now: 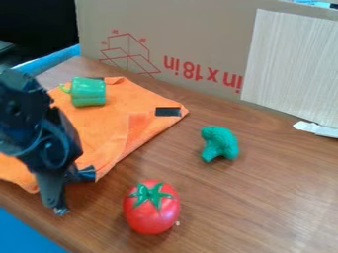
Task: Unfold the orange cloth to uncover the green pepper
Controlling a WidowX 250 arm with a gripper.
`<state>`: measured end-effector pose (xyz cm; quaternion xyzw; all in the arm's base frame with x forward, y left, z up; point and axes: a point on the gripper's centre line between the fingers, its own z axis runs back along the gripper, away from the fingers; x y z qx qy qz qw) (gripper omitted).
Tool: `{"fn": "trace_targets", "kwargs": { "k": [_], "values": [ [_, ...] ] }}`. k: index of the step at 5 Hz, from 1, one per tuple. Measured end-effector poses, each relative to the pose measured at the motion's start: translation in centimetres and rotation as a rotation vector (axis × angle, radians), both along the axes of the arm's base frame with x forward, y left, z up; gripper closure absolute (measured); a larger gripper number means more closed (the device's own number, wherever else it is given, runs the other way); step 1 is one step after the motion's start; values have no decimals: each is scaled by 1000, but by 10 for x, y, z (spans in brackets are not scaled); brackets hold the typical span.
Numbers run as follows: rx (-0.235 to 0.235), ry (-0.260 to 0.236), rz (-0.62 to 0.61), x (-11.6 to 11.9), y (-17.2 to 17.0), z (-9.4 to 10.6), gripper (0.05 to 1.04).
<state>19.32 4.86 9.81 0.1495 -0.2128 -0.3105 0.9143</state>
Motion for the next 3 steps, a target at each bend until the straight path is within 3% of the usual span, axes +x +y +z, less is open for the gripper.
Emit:
{"fn": "trace_targets", "kwargs": {
  "k": [1, 3],
  "values": [
    [-9, 27, 17, 8, 0, 3, 831],
    [-72, 80, 3, 18, -1, 21, 254]
  ]
}}
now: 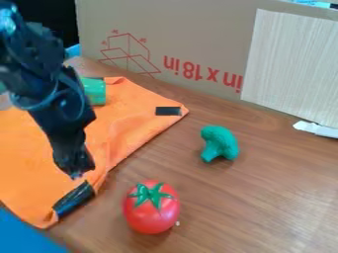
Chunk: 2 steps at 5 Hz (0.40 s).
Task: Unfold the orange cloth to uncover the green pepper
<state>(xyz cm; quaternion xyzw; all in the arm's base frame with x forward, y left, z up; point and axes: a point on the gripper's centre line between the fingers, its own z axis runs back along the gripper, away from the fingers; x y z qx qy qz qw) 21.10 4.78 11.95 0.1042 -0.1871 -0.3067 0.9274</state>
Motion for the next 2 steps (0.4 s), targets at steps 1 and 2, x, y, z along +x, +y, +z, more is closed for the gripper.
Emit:
{"fn": "trace_targets", "kwargs": {
  "k": [1, 2],
  "values": [
    [-38, 34, -2, 2, 1, 8, 79],
    [-111, 96, 33, 17, 13, 26, 82]
  ]
}}
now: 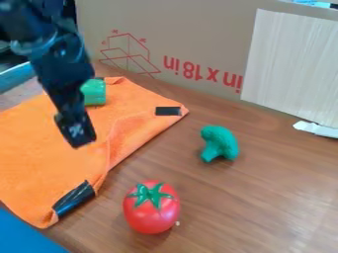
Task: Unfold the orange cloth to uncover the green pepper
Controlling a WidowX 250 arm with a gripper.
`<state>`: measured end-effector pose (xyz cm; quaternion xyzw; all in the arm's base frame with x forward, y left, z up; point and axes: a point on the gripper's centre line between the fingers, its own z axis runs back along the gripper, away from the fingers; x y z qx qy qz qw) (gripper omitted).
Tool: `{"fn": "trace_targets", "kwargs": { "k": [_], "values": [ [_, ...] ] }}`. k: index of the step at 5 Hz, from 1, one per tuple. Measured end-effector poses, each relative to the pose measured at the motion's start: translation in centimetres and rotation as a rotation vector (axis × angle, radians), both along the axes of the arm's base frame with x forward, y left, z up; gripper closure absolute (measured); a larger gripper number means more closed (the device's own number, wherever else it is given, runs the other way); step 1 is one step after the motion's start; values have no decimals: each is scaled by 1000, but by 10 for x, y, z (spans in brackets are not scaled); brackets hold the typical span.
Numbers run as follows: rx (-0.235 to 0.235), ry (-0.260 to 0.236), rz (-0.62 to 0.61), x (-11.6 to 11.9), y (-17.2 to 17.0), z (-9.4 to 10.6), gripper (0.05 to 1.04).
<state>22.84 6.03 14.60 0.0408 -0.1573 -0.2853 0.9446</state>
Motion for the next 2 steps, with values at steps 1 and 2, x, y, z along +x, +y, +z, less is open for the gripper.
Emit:
{"fn": "trace_targets", "kwargs": {
  "k": [1, 2],
  "values": [
    [-74, 37, 78, 26, 22, 24, 83],
    [-111, 30, 179, 65, 54, 43, 83]
  ]
}}
